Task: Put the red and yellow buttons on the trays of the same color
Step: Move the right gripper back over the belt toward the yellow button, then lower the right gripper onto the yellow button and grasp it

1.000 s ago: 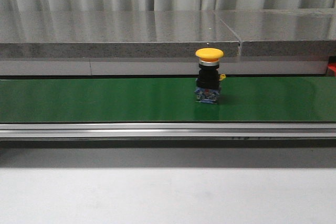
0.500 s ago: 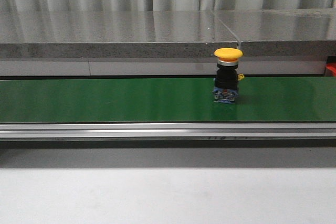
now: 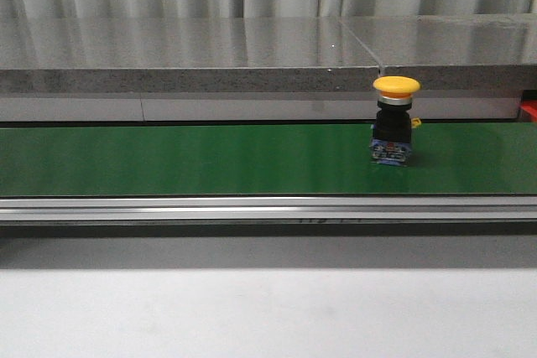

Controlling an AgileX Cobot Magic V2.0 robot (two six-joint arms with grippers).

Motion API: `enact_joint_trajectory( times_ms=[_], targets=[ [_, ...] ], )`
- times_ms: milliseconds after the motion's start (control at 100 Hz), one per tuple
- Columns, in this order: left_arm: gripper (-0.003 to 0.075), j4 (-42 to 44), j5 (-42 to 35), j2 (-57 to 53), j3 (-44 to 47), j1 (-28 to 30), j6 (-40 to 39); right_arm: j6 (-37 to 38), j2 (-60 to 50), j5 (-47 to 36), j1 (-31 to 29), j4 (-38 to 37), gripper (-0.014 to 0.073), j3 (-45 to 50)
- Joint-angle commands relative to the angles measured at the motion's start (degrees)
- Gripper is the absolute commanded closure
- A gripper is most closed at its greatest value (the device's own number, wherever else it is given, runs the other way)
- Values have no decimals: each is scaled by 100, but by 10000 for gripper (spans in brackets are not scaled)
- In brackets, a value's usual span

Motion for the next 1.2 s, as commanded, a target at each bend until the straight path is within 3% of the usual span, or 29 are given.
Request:
enact_joint_trajectory(
  times_ms=[0, 200, 460, 680, 1190],
  targets=[
    [739, -100, -407, 43, -157, -50, 3, -121, -638, -184, 184, 171, 20, 456],
    [739, -100, -407, 43, -157, -50, 3, -212, -1222, -355, 849, 171, 20, 1718],
    [739, -100, -407, 43, -157, -50, 3, -589, -1254, -602, 1789, 164, 20, 2556],
    [739, -100, -407, 43, -157, -50, 3, -884, -1089, -1036, 2315, 164, 20, 2617],
    [739, -100, -407, 43, -157, -50, 3, -965, 5, -1690, 2693, 185, 26, 2250]
  ],
)
